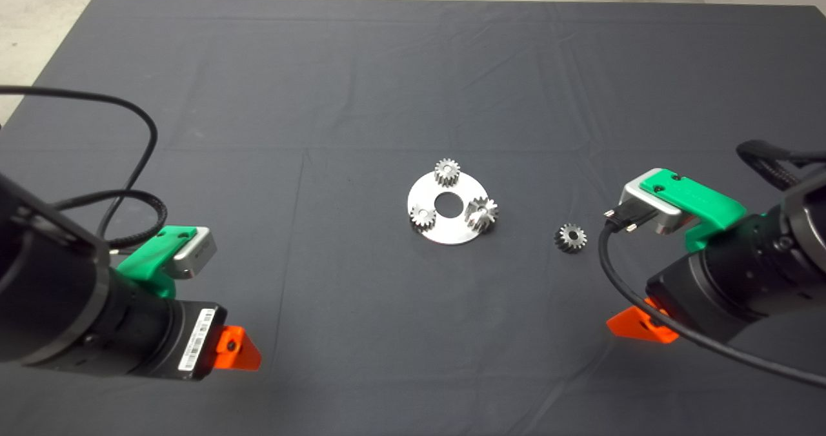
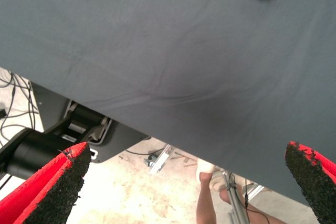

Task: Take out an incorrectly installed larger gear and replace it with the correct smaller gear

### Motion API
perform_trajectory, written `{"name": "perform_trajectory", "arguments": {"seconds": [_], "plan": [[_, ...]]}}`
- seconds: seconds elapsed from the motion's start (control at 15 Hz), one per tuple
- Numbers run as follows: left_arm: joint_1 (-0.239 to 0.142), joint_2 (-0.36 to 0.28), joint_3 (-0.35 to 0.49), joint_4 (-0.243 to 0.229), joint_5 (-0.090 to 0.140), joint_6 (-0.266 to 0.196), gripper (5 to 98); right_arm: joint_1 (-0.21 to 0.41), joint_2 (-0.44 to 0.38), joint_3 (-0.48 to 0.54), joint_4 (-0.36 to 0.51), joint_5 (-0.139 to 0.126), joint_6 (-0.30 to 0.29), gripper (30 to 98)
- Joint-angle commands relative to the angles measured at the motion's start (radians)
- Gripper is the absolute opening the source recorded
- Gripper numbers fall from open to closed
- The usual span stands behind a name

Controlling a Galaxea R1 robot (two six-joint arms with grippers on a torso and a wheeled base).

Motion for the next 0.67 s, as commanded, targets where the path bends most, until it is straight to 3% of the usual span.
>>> {"name": "perform_trajectory", "arguments": {"seconds": [0.0, 0.6], "plan": [[-0.01, 0.013, 0.017, -0.013, -0.001, -0.002, 97.9, 0.011, -0.013, 0.025, -0.016, -0.117, 0.041, 97.7], [-0.012, 0.016, 0.017, -0.013, 0.001, 0.001, 97.9, 0.011, -0.038, 0.025, -0.016, -0.119, 0.039, 97.7]]}}
